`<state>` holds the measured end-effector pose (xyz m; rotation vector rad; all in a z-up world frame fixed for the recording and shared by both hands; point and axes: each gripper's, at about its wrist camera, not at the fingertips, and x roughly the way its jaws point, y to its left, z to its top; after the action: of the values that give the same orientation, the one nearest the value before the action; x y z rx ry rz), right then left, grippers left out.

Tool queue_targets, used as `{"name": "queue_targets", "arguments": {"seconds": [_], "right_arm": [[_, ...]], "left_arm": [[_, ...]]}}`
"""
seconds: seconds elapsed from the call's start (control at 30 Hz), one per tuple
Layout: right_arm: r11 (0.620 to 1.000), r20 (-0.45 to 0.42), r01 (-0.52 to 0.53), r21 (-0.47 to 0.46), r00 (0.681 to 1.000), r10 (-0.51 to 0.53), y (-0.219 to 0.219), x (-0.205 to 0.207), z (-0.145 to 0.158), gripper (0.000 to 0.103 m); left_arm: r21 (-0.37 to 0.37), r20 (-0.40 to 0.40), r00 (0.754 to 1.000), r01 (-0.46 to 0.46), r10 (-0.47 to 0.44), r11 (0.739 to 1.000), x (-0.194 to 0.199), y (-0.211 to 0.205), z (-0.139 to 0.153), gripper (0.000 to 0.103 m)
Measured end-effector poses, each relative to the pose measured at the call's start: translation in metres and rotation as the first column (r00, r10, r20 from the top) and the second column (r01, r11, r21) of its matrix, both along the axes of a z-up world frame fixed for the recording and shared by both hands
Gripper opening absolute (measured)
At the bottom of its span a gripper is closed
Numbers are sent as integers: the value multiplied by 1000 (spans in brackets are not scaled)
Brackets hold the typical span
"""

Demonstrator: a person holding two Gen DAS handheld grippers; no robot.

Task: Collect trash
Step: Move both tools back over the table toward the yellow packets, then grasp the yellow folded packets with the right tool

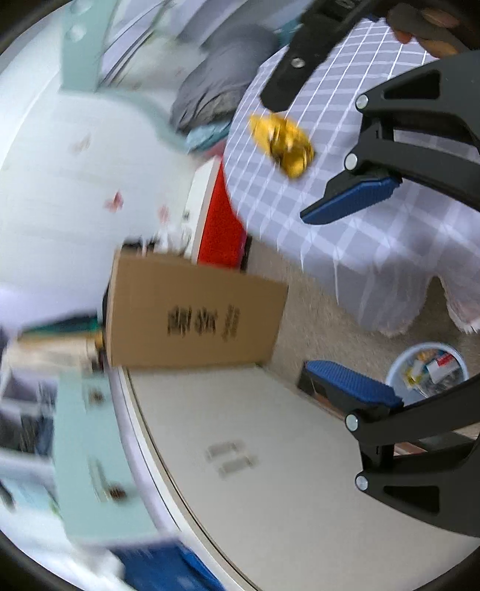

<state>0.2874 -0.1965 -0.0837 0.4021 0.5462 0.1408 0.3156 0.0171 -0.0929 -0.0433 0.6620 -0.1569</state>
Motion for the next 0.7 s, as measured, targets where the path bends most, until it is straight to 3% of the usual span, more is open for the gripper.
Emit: {"name": "queue_targets", "arguments": {"seconds": [0.2,0.53,0.7], "right_arm": [[993,-59,80,91,995,-75,-57,19,-18,63],[979,-105,58,194,994,-38,-83,70,-44,71],[979,-131,9,204,991,18,-74,90,-53,71]], "left_arm": [[124,-26,991,136,-134,983,36,-73,-13,74],[180,-39,978,210,-206,961,62,-117,-30,73],[168,-72,960,278,-270,946,71,-122,-35,53]]}}
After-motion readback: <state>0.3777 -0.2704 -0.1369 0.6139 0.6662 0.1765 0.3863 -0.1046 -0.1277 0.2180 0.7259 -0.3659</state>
